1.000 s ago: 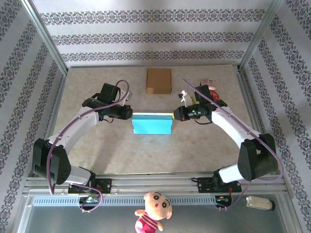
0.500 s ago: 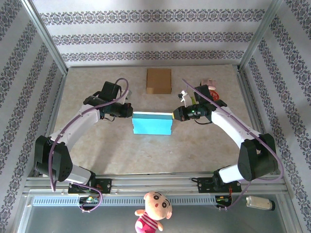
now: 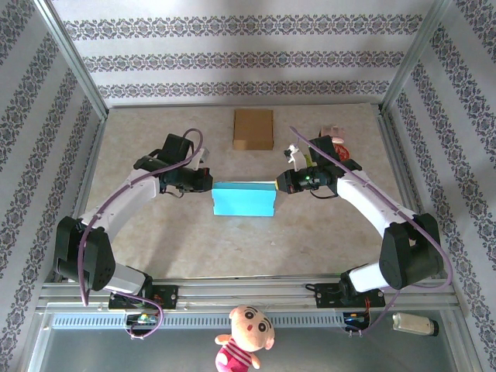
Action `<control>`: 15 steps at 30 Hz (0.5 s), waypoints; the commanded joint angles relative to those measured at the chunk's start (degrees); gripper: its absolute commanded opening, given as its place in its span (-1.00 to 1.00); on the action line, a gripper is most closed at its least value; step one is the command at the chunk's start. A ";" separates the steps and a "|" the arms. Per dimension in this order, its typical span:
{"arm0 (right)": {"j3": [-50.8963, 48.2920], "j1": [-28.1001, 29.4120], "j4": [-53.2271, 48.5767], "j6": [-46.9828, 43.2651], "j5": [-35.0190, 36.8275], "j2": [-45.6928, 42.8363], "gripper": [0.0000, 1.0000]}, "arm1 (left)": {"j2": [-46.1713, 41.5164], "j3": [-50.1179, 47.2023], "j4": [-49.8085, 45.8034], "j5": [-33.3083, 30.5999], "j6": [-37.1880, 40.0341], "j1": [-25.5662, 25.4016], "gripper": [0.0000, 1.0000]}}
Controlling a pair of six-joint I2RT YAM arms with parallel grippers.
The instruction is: Fold the paper box
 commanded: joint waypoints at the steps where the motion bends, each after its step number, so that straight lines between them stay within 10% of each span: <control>1: -0.12 1.66 -0.06 0.35 -1.22 -0.71 -0.85 | -0.77 -1.85 -0.60 2.86 -1.23 -0.75 -0.92; 15: -5.53 4.90 2.78 0.52 4.73 -3.19 -0.84 | -4.22 -5.38 1.51 1.75 -2.90 -0.76 -0.85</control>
